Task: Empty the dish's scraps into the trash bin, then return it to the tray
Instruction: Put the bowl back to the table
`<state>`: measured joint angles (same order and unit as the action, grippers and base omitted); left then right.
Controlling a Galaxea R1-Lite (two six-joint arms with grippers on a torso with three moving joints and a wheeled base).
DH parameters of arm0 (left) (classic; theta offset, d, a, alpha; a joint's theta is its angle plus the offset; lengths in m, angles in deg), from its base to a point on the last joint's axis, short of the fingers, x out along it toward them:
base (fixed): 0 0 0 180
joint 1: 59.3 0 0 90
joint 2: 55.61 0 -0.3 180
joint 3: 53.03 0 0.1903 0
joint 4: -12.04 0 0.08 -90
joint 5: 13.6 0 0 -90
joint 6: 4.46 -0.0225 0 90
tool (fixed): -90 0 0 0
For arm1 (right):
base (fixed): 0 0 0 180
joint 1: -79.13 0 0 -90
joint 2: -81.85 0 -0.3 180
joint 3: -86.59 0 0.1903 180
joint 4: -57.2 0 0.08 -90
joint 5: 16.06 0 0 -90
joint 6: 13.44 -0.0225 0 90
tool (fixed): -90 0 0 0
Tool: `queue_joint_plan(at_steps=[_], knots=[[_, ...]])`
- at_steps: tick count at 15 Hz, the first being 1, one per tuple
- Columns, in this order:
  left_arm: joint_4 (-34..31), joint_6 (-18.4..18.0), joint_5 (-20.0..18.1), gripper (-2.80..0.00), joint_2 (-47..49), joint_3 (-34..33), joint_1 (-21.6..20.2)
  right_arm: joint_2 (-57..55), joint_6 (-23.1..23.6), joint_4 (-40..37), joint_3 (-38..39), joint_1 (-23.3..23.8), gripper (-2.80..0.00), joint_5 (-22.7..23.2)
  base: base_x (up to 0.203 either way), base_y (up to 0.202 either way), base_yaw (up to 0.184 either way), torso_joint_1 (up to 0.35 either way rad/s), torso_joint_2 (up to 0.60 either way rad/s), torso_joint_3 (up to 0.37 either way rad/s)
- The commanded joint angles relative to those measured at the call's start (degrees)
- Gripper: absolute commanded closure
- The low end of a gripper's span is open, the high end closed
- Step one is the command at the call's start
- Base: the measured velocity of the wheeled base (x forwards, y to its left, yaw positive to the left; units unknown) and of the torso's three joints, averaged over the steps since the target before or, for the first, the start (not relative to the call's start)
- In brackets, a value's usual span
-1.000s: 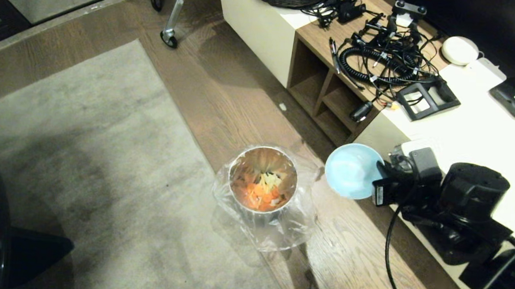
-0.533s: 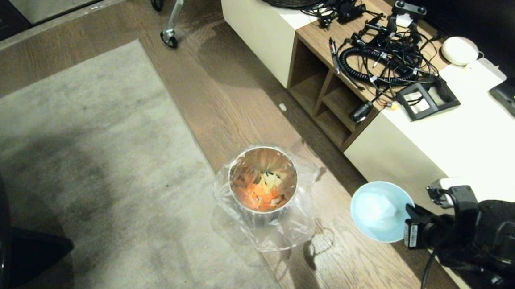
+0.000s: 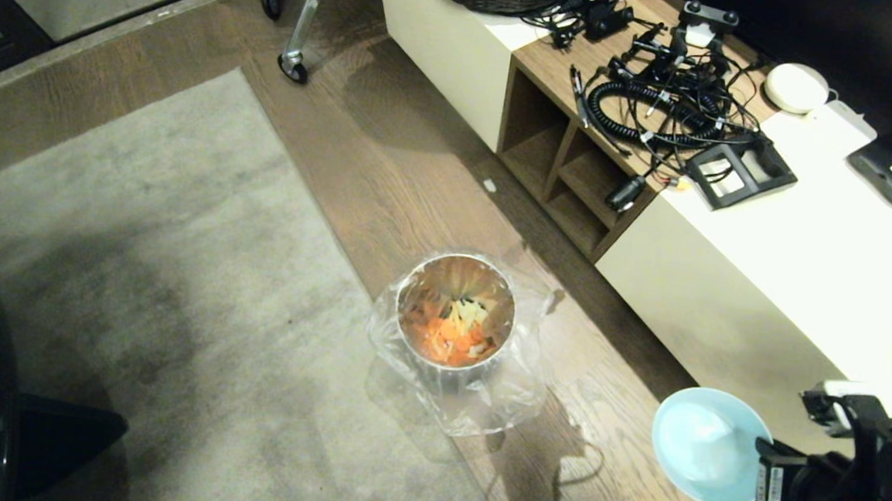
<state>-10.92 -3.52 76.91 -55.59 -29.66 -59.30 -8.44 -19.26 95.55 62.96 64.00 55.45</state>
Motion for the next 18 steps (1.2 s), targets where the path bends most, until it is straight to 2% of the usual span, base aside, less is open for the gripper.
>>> queue_joint_plan(at_steps=[1, 4, 8, 11, 14, 18], knots=[[0.03, 0.03, 0.01, 0.00, -0.02, 0.00, 0.00, 5.86, -2.00, -3.09, 0.24, 0.01, 0.00, 1.31, 0.000, 0.000, 0.000, 0.000, 0.00, 0.000], [0.03, 0.03, 0.01, 0.00, -0.02, 0.00, 0.00, 13.44, -3.37, -11.13, 0.26, 0.01, 0.00, 5.23, 0.000, 0.000, 0.000, 0.000, 0.00, 0.000], [0.03, 0.03, 0.01, 0.00, -0.02, 0.00, 0.00, 22.76, -4.95, -21.73, 0.27, 0.10, 0.00, 5.10, 0.000, 0.000, 0.000, 0.000, 0.00, 0.000], [0.03, 0.03, 0.01, 0.00, -0.02, 0.00, 0.00, 24.91, -6.51, -23.67, 0.27, 0.36, 0.00, 0.70, 0.000, 0.000, 0.000, 0.000, 0.00, 0.000], [0.03, 0.03, 0.01, 0.00, -0.02, 0.00, 0.00, 30.96, -6.80, -31.48, 0.27, 0.36, 0.00, -3.95, 0.000, 0.000, 0.000, 0.000, 0.00, 0.000], [0.03, 0.03, 0.01, 0.00, -0.02, 0.00, 0.00, 36.84, -7.74, -36.81, 0.27, 0.46, 0.00, -5.21, 0.000, 0.000, 0.000, 0.000, 0.00, 0.000]])
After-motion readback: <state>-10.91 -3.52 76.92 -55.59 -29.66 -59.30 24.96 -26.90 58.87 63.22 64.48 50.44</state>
